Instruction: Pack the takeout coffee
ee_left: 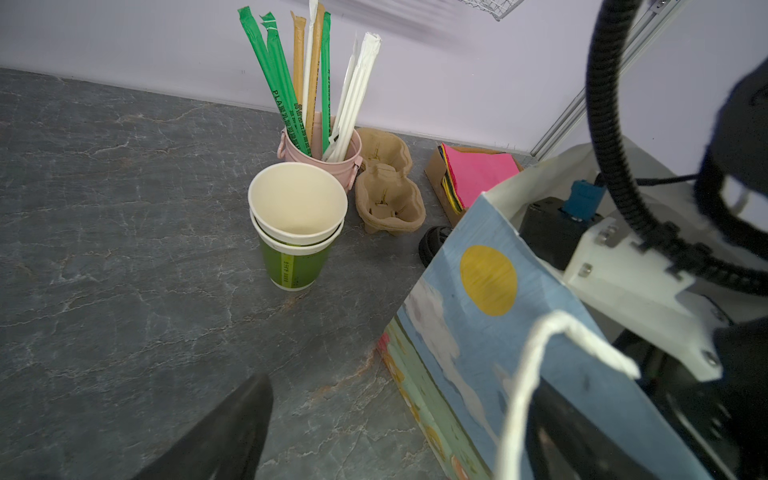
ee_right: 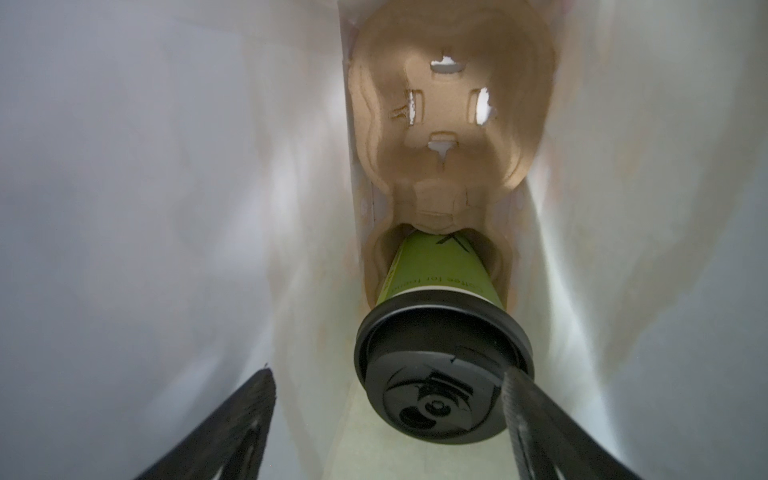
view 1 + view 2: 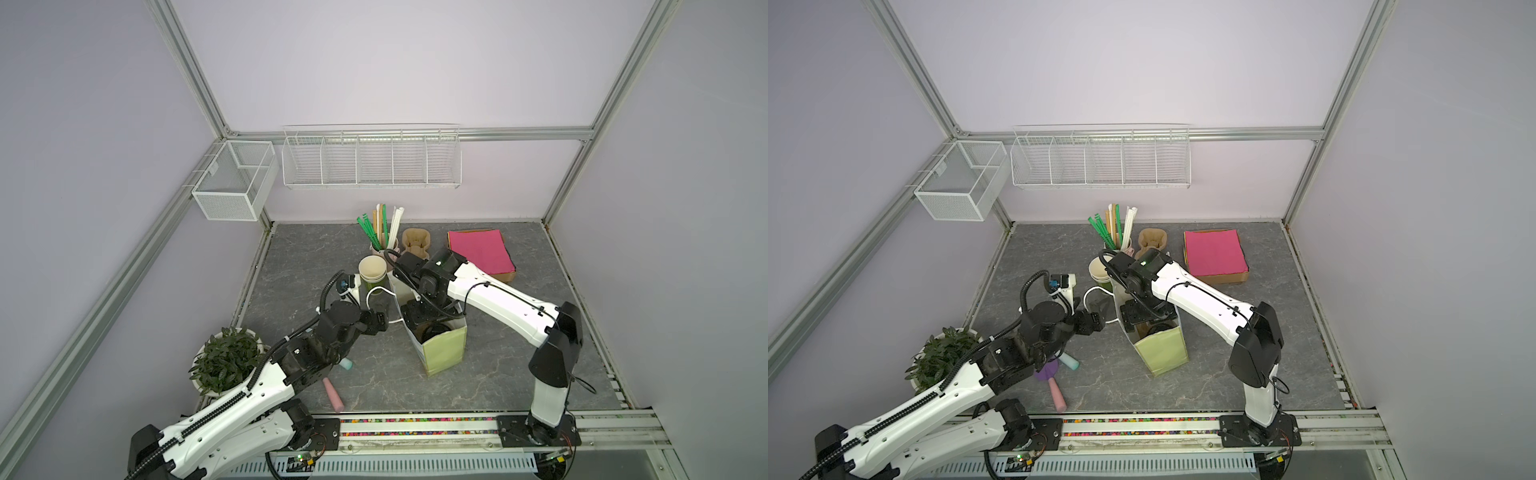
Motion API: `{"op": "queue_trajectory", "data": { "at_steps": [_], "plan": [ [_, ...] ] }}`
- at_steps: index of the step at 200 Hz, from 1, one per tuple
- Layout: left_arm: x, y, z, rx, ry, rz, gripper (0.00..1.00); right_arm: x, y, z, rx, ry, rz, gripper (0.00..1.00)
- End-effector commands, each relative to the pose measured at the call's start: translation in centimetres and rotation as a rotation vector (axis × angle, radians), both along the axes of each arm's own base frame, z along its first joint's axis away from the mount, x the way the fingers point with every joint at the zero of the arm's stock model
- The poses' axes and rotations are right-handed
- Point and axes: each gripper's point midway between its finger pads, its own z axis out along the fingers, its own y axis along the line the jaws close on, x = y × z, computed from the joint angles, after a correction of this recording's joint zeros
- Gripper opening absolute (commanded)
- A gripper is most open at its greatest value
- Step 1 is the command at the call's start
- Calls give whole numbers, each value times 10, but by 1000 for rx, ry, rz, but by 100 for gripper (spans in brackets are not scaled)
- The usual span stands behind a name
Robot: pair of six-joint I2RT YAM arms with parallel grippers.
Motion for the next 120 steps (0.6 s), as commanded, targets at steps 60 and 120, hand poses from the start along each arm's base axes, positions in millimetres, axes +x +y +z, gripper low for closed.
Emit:
{"op": "queue_trajectory", "data": {
  "at_steps": [60, 120],
  "plan": [
    [-6, -5, 9, -24, -22, -44, 77, -3, 1, -13, -59, 53, 63, 88],
    [-7, -20, 19, -53, 11, -85, 63, 3, 0, -11, -70, 36, 97, 88]
  ]
}}
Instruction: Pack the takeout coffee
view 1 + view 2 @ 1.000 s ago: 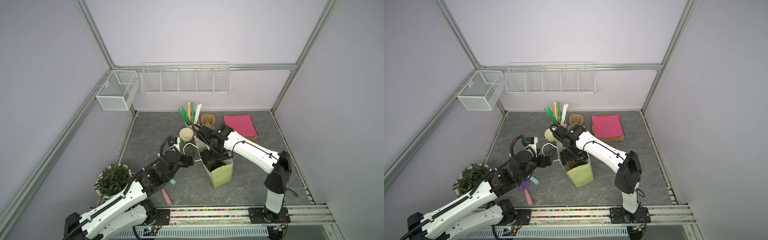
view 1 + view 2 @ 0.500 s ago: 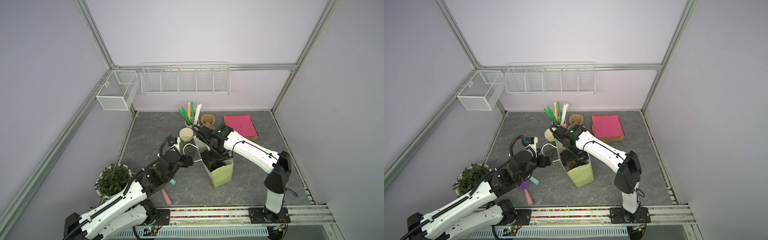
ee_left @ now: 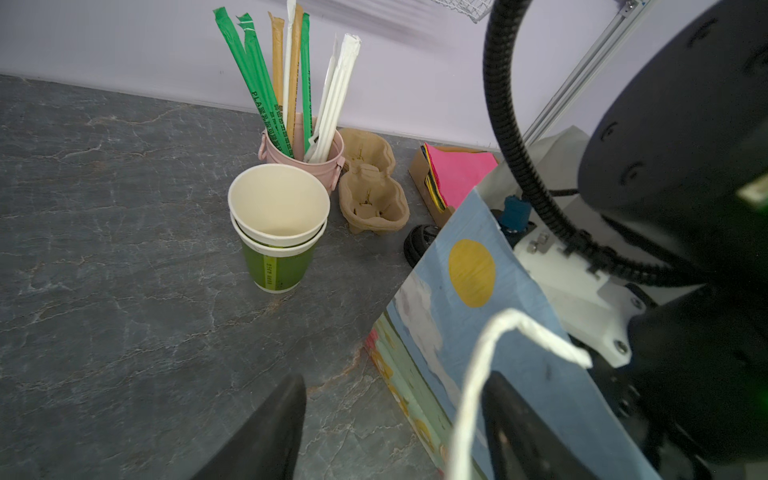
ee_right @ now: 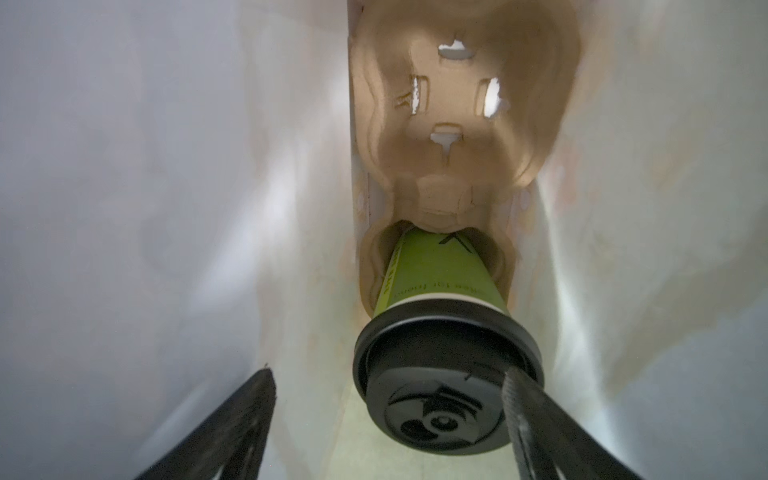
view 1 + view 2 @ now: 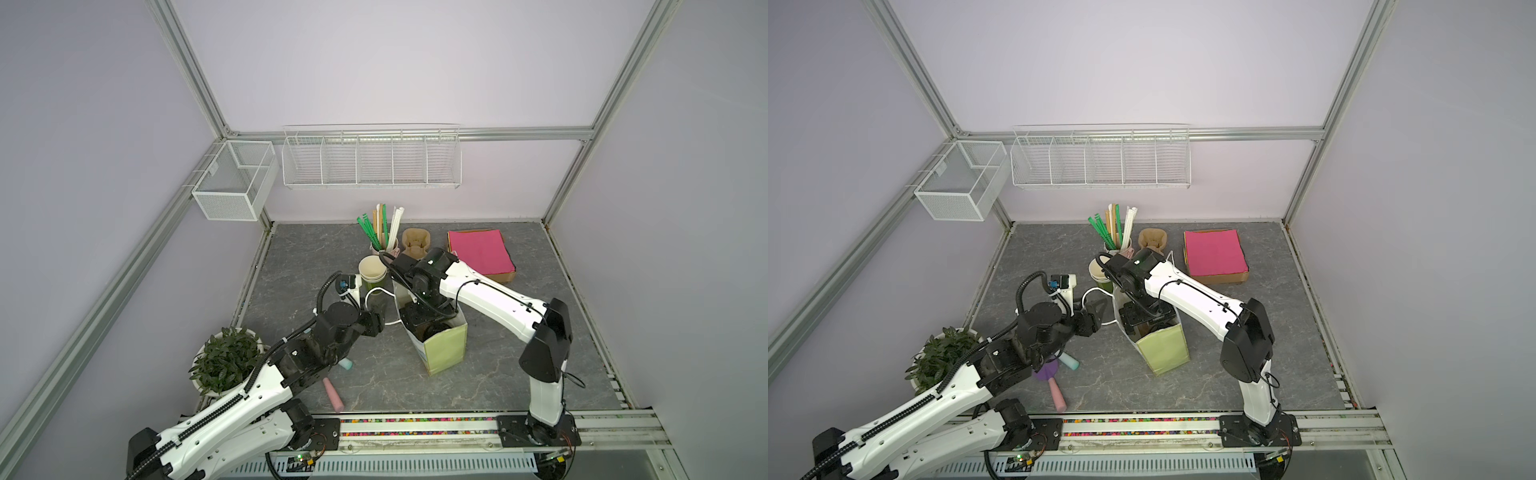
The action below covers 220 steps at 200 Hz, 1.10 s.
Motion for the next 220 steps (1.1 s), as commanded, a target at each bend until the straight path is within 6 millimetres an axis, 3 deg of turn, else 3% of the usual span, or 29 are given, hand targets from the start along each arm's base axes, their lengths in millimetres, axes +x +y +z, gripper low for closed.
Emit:
{"op": "queue_trajectory", "data": {
  "at_steps": [1, 54, 81, 97, 141, 220],
  "plan": [
    [-2, -12, 16, -36, 5, -33, 62, 1, -1, 0, -20, 4, 34, 88],
    [-3, -23, 33, -45, 3, -55, 48, 9, 4, -3, -4, 6, 64, 88],
    [-2, -27, 36, -44, 11, -64, 33, 12, 4, -1, 10, 5, 75, 88],
    [-2, -30, 38, -47, 13, -71, 18, 11, 3, -2, 9, 8, 85, 88],
    [-1, -36, 48, -53, 11, -86, 0, 13, 5, 6, 40, -15, 92, 88],
    [-3, -46, 62, -81, 11, -124, 0, 13, 6, 13, 65, -31, 117, 88]
  ]
}}
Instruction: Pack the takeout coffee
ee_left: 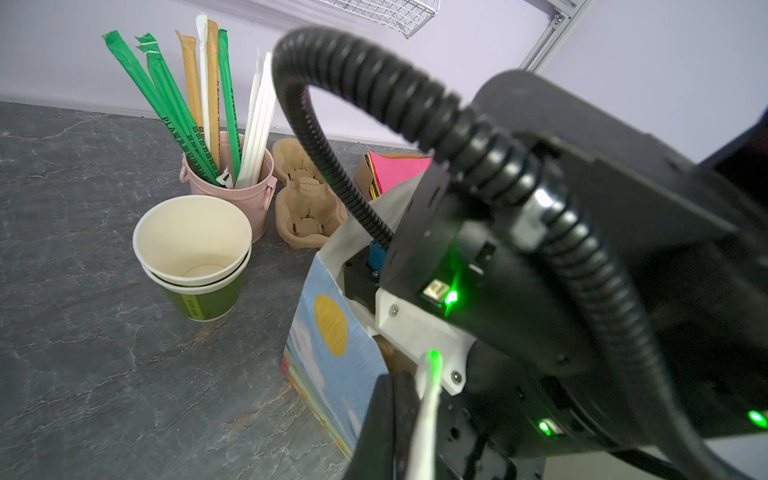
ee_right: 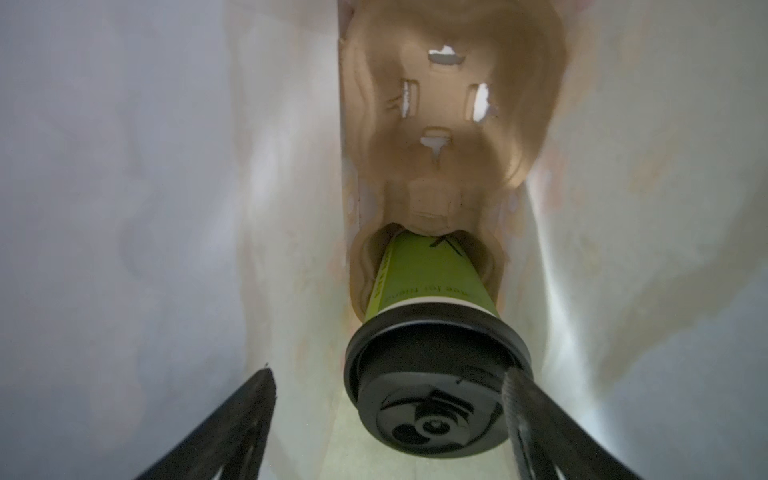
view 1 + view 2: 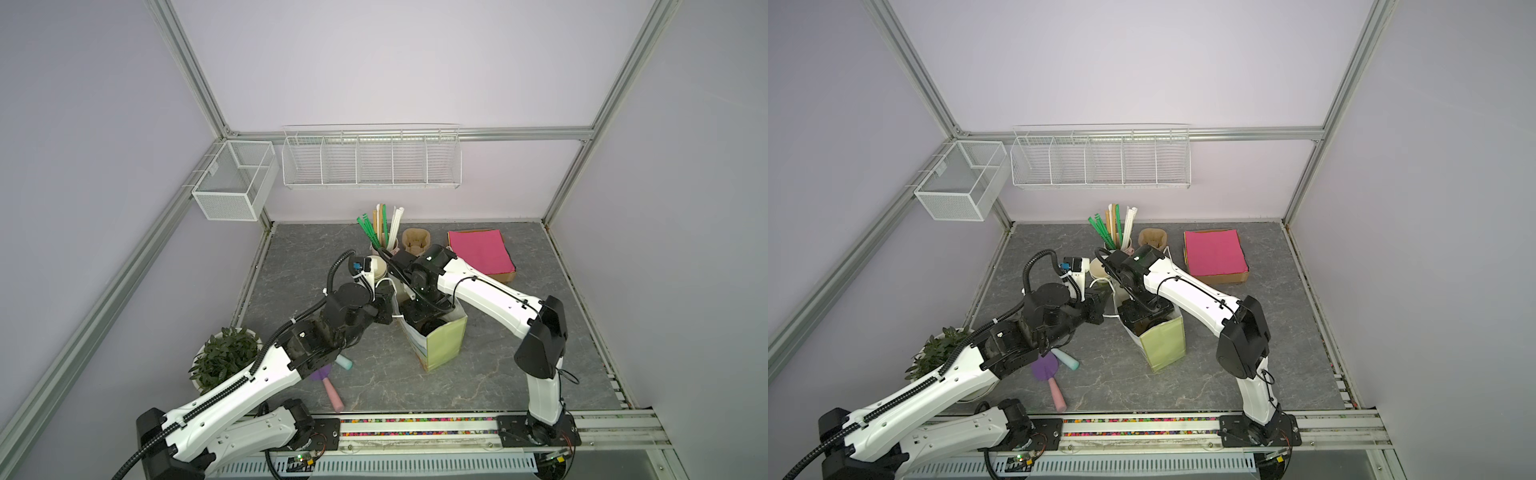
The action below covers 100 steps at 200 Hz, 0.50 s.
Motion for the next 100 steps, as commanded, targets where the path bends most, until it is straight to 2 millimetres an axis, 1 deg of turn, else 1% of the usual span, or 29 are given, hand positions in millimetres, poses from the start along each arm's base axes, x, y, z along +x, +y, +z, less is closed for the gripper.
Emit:
{"op": "queue_trajectory", "data": {
  "at_steps": [1, 21, 49, 67, 100],
  "plan": [
    [-3, -5, 12, -24, -4, -21, 0, 0, 0, 15, 44, -27, 20, 88],
    [-3, -7, 10, -16, 3, -26, 0, 1, 1, 17, 50, -34, 26, 88],
    [-3, -5, 13, -20, -4, -24, 0, 0, 0, 20, 55, -40, 33, 88],
    [-3, -5, 12, -13, -2, -23, 0, 0, -1, 22, 59, -48, 37, 88],
    [-4, -7, 13, -14, 2, -32, 0, -2, -1, 21, 52, -40, 48, 88]
  ]
}}
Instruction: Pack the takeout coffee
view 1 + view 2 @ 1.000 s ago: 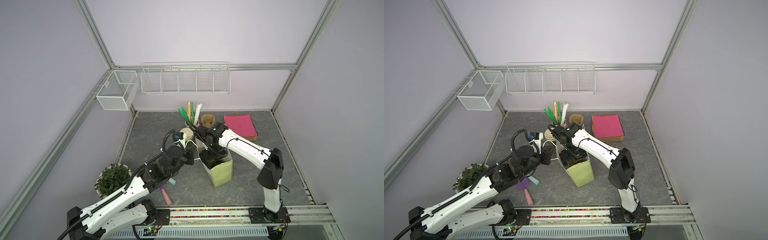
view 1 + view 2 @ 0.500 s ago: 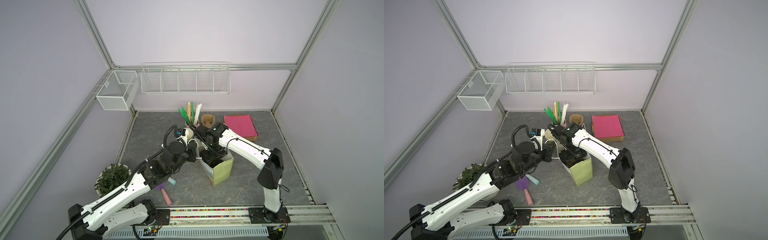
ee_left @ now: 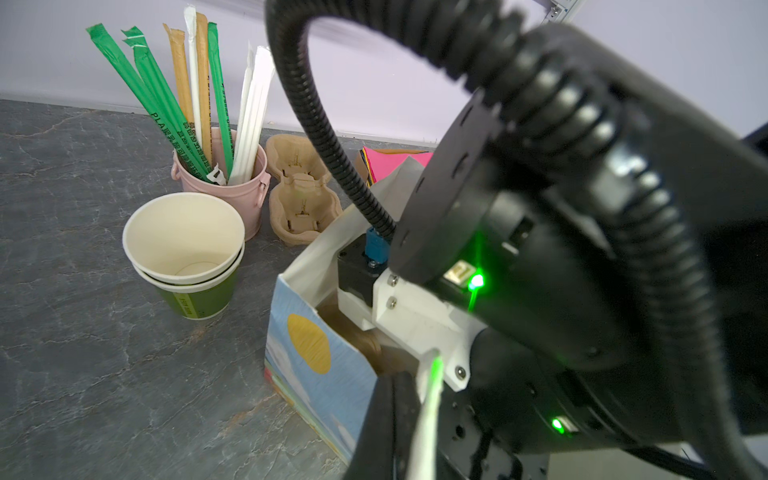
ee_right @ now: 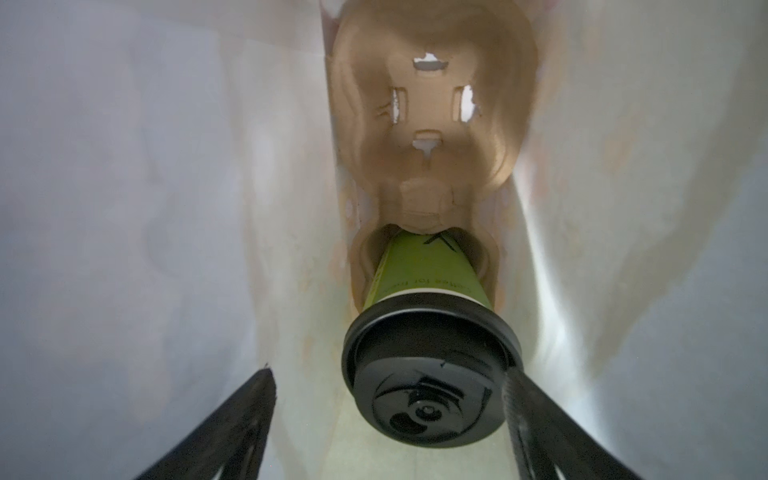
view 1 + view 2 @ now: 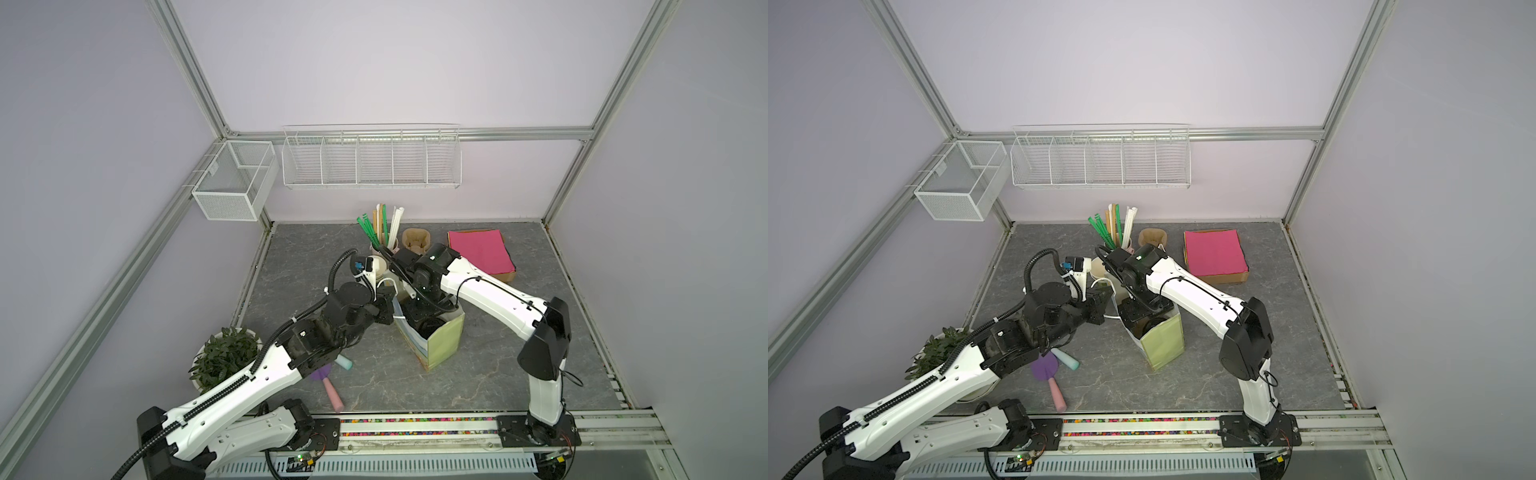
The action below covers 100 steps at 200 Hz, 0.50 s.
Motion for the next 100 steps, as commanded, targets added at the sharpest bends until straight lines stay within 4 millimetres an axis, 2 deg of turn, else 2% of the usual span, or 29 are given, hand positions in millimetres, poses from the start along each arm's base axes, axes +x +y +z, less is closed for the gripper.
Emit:
{"op": "queue_trajectory", "data": {
  "at_steps": [1, 38, 100],
  "plan": [
    [-2, -4, 15, -22, -9, -19, 0, -3, -2, 12, 24, -15, 24, 88],
    [-6, -5, 22, -46, -10, -33, 0, -5, 4, 10, 43, -22, 44, 88],
    [-11, -12, 24, -65, 9, -67, 0, 5, 11, 9, 33, -39, 56, 88]
  ]
}}
